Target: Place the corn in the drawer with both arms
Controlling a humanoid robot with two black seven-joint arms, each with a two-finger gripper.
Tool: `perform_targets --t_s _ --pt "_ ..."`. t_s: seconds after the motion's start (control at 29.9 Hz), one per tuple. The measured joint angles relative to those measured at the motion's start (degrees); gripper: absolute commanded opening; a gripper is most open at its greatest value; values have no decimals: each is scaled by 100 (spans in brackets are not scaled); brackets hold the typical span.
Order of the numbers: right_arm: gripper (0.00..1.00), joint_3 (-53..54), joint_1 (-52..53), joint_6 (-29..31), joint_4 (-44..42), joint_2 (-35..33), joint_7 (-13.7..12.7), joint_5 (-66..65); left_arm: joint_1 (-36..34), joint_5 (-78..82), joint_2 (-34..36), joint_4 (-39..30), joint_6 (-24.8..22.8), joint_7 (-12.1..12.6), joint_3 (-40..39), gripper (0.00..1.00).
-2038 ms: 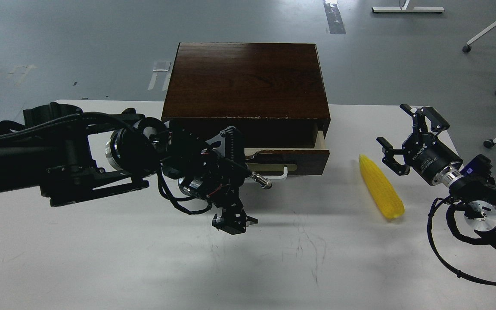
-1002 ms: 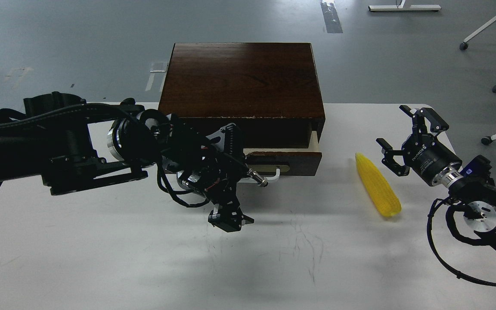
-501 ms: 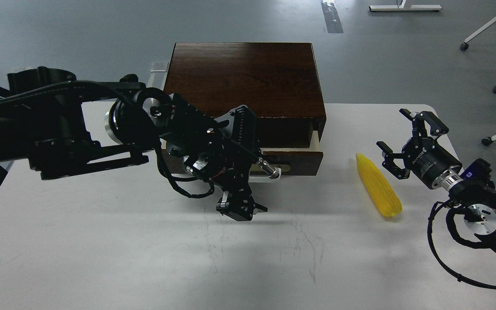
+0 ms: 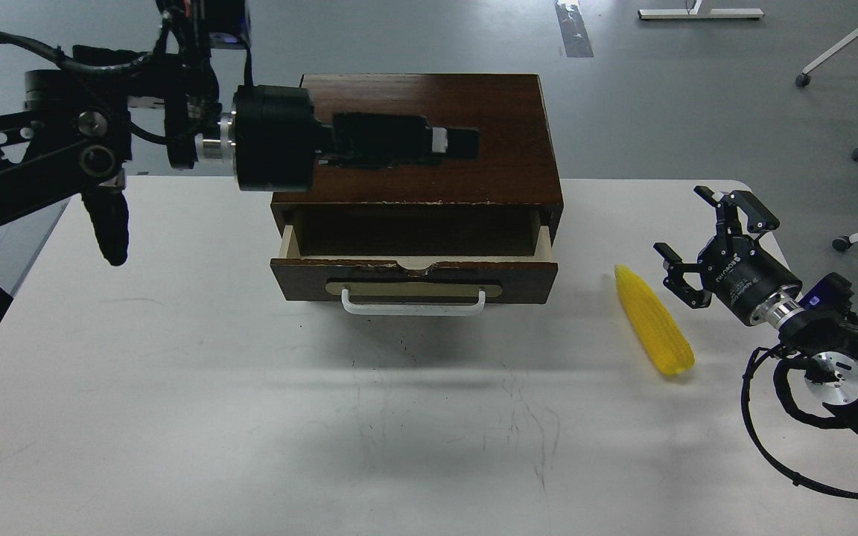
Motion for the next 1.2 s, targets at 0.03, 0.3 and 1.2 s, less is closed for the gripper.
perform_targets --t_s 0.03,0.3,1.2 --pt "100 0 0 0 0 0 0 0 170 -448 102 59 103 0 -1 98" --pt "100 0 0 0 15 -49 0 -1 1504 -2929 471 979 397 -3 -2 98" --pt "100 -932 1013 -1229 709 -1289 0 -7229 2797 -4640 203 2560 -158 -3 -170 98"
